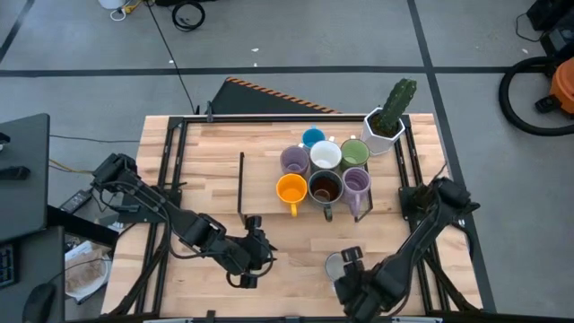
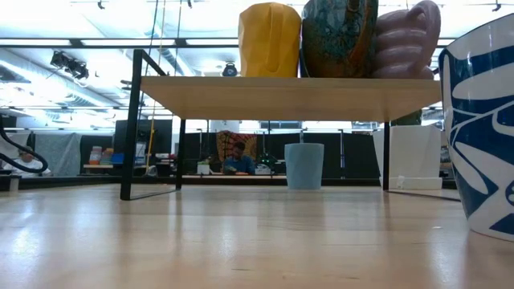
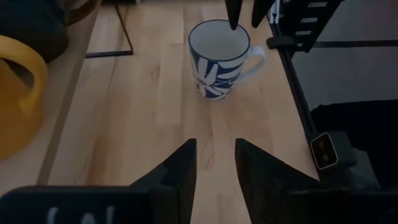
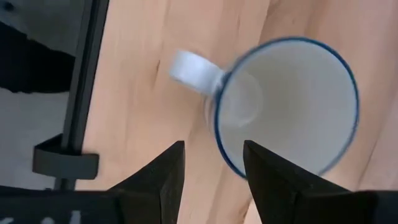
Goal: Place coffee mugs
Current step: Put the patterned blue mug on the shelf
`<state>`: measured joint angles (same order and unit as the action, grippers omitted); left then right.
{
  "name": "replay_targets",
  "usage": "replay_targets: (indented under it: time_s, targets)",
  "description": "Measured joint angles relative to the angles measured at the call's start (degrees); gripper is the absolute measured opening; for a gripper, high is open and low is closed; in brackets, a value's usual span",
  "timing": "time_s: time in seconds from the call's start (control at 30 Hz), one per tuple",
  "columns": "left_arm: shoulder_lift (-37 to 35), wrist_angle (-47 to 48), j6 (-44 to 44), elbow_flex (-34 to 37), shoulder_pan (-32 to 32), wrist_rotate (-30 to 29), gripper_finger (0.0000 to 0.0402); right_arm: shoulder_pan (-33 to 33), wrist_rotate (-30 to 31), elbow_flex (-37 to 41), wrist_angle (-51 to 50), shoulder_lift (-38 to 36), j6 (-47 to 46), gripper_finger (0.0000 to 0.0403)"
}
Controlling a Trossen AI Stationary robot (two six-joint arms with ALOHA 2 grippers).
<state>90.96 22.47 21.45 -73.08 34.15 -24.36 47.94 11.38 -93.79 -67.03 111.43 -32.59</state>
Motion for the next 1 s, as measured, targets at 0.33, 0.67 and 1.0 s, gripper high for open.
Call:
replay_targets:
  time_s: [0.33, 0.67, 1.0]
  targets:
    - [0.00, 0.50, 0.43, 0.00, 0.15, 0.98, 0.0117, -0.68, 3.36, -0.93, -0.06, 3.86, 9.08, 0.0137]
    - [-4.04, 7.72, 0.26, -0.02, 1.70, 4.44, 0.0117, -4.26, -0.41, -0.84, 7.98, 3.86, 19.57, 0.0022]
    - [-4.44, 10.93, 0.70, -0.04, 2.75, 3.63, 0.0117, -11.91, -1.63, -0.78, 18.77, 3.86, 30.67, 0.0032]
